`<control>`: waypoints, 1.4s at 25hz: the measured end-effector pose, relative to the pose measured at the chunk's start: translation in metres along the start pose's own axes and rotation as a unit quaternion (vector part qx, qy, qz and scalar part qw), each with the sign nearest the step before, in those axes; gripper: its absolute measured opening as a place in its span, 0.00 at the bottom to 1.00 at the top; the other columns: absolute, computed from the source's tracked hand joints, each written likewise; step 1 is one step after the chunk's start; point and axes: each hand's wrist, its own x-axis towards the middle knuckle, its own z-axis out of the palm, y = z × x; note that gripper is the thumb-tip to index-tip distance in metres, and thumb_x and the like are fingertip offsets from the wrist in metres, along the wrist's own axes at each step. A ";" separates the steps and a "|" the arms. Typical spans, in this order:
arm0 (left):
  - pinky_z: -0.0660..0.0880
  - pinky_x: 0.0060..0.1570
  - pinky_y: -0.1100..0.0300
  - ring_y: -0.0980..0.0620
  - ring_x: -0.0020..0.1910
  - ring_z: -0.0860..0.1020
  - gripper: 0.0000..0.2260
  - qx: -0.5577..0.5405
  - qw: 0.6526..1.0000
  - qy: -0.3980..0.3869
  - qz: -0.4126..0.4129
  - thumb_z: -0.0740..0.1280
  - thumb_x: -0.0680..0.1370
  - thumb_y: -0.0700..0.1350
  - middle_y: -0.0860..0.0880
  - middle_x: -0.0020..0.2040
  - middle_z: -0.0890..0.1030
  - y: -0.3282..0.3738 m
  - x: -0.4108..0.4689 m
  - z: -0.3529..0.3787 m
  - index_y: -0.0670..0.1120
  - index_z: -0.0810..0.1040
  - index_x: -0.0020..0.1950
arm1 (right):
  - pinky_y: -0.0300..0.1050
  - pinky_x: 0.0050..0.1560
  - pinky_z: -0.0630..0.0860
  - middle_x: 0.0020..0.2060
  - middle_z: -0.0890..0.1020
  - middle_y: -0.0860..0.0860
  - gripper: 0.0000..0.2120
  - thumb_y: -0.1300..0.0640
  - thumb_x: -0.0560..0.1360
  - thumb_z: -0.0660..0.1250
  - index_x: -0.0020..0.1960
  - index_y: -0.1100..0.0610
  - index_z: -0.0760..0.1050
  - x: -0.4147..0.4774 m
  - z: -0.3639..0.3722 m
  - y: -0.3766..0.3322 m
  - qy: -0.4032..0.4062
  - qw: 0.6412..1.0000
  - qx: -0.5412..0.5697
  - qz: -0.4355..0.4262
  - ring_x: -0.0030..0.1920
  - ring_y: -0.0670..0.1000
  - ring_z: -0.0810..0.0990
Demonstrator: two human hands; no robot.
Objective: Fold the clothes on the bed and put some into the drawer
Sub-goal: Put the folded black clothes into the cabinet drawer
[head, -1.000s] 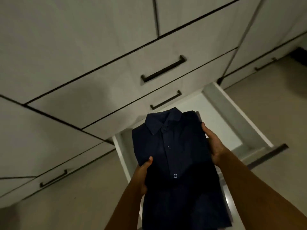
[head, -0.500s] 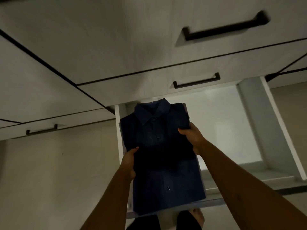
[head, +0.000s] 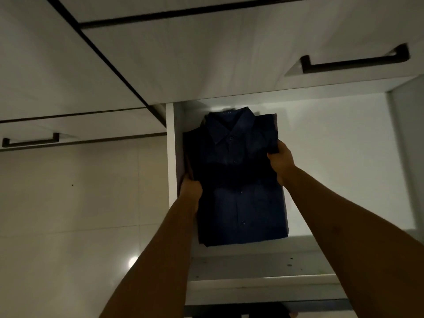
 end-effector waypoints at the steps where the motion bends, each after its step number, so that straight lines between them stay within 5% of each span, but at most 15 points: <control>1: 0.70 0.65 0.47 0.39 0.64 0.72 0.19 0.045 0.998 0.002 0.035 0.55 0.83 0.39 0.40 0.67 0.72 0.000 -0.002 0.001 0.43 0.62 0.74 | 0.53 0.62 0.75 0.65 0.75 0.53 0.23 0.63 0.80 0.54 0.73 0.49 0.66 0.002 0.001 0.000 0.013 1.000 -0.015 0.000 0.61 0.58 0.76; 5: 0.64 0.70 0.43 0.41 0.73 0.61 0.32 0.298 0.936 0.006 0.188 0.61 0.78 0.34 0.43 0.77 0.58 -0.026 -0.028 0.005 0.47 0.51 0.79 | 0.47 0.68 0.67 0.70 0.70 0.52 0.29 0.67 0.79 0.56 0.77 0.49 0.58 -0.014 -0.001 0.003 0.033 0.987 -0.146 -0.065 0.68 0.56 0.70; 9: 0.62 0.71 0.44 0.44 0.76 0.54 0.34 0.371 0.906 0.001 0.205 0.62 0.78 0.37 0.47 0.79 0.52 -0.037 -0.070 0.014 0.49 0.49 0.79 | 0.51 0.72 0.61 0.76 0.59 0.54 0.36 0.68 0.76 0.60 0.79 0.50 0.50 -0.049 0.001 -0.007 0.006 0.964 -0.236 -0.121 0.74 0.58 0.62; 14: 0.56 0.73 0.43 0.47 0.78 0.45 0.35 0.497 0.806 0.063 0.316 0.62 0.78 0.38 0.50 0.79 0.46 0.013 -0.160 0.026 0.50 0.45 0.79 | 0.55 0.74 0.59 0.78 0.44 0.48 0.45 0.71 0.72 0.61 0.79 0.50 0.40 -0.128 -0.040 -0.053 0.075 0.897 -0.392 -0.190 0.77 0.53 0.51; 23: 0.49 0.74 0.43 0.46 0.78 0.38 0.36 0.555 0.631 0.002 0.542 0.61 0.80 0.39 0.50 0.79 0.39 0.081 -0.351 0.147 0.54 0.41 0.79 | 0.58 0.75 0.46 0.78 0.42 0.45 0.45 0.71 0.74 0.56 0.77 0.44 0.35 -0.236 -0.226 -0.082 0.276 0.894 -0.335 -0.110 0.78 0.49 0.45; 28: 0.47 0.74 0.44 0.47 0.78 0.38 0.35 0.575 0.549 -0.105 0.598 0.62 0.80 0.41 0.50 0.79 0.40 -0.007 -0.455 0.250 0.53 0.43 0.79 | 0.61 0.73 0.43 0.78 0.45 0.47 0.45 0.68 0.75 0.62 0.77 0.43 0.37 -0.305 -0.363 0.018 0.384 0.876 -0.288 -0.038 0.78 0.51 0.44; 35: 0.51 0.74 0.46 0.46 0.78 0.41 0.35 0.588 0.431 -0.271 0.629 0.61 0.80 0.38 0.51 0.79 0.41 -0.255 -0.658 0.392 0.56 0.45 0.79 | 0.64 0.73 0.43 0.78 0.41 0.46 0.45 0.67 0.74 0.59 0.76 0.40 0.35 -0.507 -0.566 0.254 0.488 0.822 -0.253 0.145 0.78 0.52 0.42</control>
